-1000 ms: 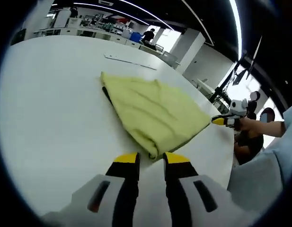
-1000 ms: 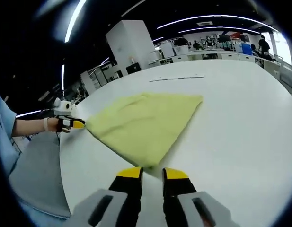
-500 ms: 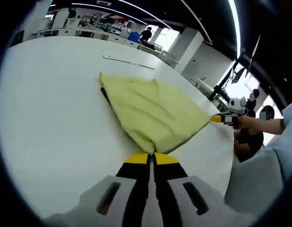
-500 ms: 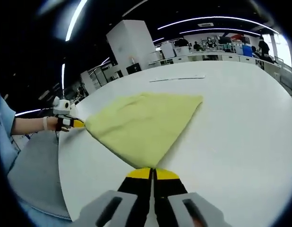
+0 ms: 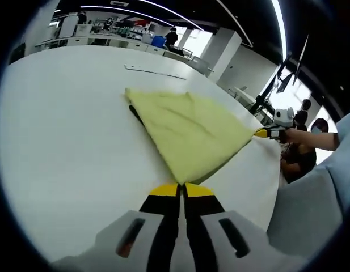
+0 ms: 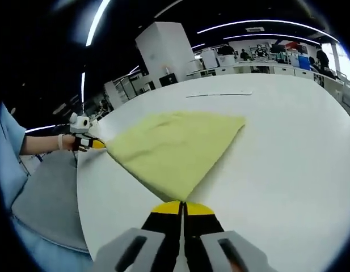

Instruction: Fold the garment on the visible template until the final outline fits inside the template.

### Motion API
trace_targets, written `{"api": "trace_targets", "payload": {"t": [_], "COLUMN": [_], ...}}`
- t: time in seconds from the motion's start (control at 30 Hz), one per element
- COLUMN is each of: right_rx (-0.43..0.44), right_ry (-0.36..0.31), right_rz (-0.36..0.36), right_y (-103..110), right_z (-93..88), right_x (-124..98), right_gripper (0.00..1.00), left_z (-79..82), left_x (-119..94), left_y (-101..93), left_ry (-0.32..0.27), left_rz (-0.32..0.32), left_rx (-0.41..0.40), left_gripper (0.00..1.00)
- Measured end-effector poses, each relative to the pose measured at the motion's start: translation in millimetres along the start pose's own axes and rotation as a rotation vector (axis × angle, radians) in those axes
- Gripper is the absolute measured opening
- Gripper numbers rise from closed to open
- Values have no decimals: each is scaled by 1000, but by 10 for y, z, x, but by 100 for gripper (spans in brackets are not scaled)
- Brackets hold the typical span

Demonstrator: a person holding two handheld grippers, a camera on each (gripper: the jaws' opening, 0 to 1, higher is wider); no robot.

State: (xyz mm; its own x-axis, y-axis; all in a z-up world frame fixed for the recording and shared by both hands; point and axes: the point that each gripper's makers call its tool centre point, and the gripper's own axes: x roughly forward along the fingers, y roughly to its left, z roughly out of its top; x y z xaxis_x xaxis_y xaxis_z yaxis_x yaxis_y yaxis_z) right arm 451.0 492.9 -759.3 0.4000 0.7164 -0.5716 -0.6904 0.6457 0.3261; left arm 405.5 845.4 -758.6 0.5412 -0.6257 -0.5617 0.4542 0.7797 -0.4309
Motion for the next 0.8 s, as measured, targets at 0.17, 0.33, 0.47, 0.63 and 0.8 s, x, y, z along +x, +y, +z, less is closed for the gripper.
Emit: {"api": "trace_targets", "payload": {"t": [0.17, 0.33, 0.47, 0.63, 0.8], "right_rx": [1, -4, -12, 27, 44], "right_ry": [10, 14, 22, 11, 1], "right_rz": [11, 24, 29, 39, 30], "right_y": [84, 254, 301, 384, 394], "right_z": [-88, -169, -254, -352, -443], "right_x": [-77, -155, -219, -321, -365], "right_gripper": [0, 0, 0, 0, 0], "left_z": [-81, -156, -253, -408, -496], "left_x": [-41, -114, -199, -297, -371], "left_y": [-55, -131, -243, -316, -319], "left_ry": [7, 11, 37, 66, 54], "left_rz": [-13, -22, -46, -37, -27], "left_rx": [-24, -32, -75, -66, -85], "left_gripper": [0, 0, 0, 0, 0]}}
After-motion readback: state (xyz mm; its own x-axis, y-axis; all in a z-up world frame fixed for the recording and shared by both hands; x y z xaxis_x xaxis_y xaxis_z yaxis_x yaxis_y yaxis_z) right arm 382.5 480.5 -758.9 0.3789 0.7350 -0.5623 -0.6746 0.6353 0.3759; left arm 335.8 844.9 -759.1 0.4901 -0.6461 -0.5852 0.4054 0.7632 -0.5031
